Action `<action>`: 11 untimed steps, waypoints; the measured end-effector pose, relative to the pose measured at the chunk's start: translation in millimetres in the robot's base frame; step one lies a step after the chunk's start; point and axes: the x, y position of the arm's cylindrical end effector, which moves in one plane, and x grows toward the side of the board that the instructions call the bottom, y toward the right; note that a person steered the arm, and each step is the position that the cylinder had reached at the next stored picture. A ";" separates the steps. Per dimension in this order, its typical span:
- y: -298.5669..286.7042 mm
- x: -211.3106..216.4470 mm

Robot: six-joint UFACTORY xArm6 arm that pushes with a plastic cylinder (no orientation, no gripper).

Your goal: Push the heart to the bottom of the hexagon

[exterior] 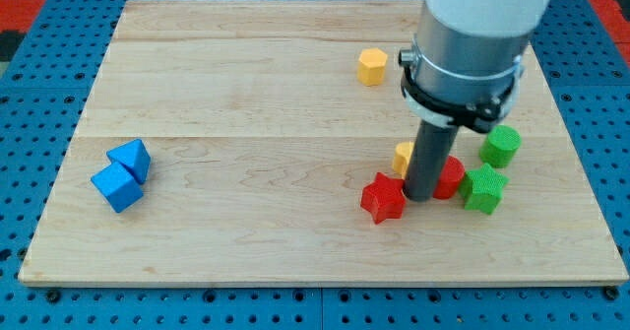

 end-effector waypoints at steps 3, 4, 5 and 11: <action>-38.9 -96.4; -58.8 -65.8; -40.9 -44.4; -1.1 -214.5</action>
